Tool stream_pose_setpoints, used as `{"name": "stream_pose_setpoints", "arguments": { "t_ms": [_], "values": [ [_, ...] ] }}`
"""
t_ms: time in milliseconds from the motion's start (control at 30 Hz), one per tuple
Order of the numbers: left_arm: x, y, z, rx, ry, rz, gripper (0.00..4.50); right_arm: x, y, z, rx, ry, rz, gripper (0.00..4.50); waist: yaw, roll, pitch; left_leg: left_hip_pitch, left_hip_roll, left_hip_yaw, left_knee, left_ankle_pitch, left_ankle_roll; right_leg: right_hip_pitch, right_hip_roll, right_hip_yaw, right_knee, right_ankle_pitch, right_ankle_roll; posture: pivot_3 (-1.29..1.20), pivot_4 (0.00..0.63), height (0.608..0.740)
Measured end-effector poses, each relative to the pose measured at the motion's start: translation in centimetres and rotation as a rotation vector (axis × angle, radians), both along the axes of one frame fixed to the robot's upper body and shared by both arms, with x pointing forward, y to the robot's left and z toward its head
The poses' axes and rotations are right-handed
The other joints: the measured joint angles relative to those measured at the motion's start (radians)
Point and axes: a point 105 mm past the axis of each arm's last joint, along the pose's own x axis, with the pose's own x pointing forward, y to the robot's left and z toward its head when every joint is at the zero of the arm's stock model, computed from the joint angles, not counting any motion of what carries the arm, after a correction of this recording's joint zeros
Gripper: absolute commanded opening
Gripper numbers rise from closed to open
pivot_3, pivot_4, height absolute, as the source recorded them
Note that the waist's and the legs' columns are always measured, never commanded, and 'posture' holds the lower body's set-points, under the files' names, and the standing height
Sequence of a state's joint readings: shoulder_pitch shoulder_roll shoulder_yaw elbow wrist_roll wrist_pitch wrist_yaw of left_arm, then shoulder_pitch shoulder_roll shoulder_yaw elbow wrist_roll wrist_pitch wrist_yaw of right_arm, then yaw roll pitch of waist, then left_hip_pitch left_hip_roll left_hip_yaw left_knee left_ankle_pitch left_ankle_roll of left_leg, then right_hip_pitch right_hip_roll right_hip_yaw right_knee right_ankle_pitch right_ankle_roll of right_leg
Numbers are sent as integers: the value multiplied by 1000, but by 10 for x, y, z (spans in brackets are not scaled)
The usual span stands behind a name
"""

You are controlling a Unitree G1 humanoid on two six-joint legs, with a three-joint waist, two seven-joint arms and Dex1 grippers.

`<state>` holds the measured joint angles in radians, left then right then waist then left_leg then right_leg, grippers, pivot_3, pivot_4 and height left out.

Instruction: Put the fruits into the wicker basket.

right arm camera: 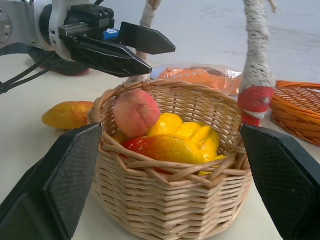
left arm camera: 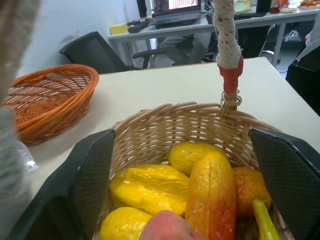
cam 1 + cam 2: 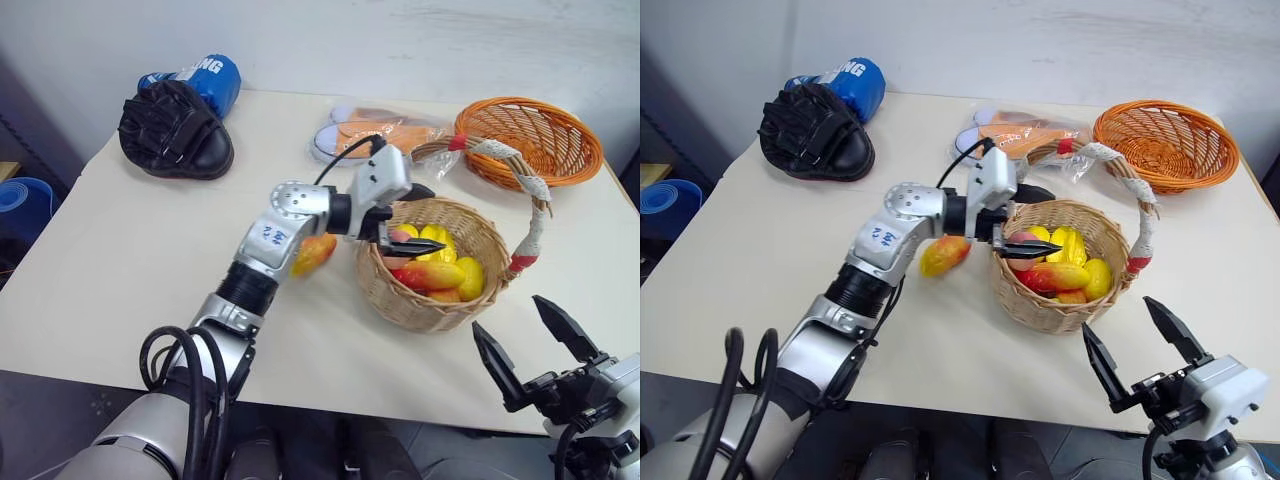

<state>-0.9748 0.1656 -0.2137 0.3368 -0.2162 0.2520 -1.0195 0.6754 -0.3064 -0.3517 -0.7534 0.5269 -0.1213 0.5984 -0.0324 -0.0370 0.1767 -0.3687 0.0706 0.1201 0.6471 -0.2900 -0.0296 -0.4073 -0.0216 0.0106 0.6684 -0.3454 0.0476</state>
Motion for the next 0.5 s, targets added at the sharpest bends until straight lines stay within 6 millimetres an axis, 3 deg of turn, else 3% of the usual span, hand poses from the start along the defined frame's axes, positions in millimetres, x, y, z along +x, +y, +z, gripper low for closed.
{"name": "stream_pose_setpoints", "arguments": {
  "t_ms": [67,267,300,400,500],
  "values": [
    [0,23,-3,-22,13,10,4472,-1,2,-3,-11,6,28,4500,1,0,0,0,1,0,0,1,-1,0,0,0,1,0,0,0,150,740],
    [-2,128,-17,-20,18,157,4472,3,18,-3,-104,-23,204,4500,-1,1,1,1,1,0,1,1,-1,0,-1,-1,3,0,0,0,150,740],
    [-2,148,-23,-19,32,220,4472,5,23,-1,-119,-36,244,4500,-1,1,1,1,0,-1,1,1,-1,0,-1,-1,3,0,0,0,150,740],
    [-7,235,-49,4,112,523,4472,10,33,1,-148,-60,335,4500,-14,1,1,1,2,-1,0,1,0,-1,-3,-3,4,-1,-3,0,150,740],
    [-24,288,-63,20,163,712,4472,14,40,1,-159,-72,385,4500,-1,0,1,0,2,-3,0,-2,5,-1,-4,-5,4,-1,-4,0,150,740]
  ]
}}
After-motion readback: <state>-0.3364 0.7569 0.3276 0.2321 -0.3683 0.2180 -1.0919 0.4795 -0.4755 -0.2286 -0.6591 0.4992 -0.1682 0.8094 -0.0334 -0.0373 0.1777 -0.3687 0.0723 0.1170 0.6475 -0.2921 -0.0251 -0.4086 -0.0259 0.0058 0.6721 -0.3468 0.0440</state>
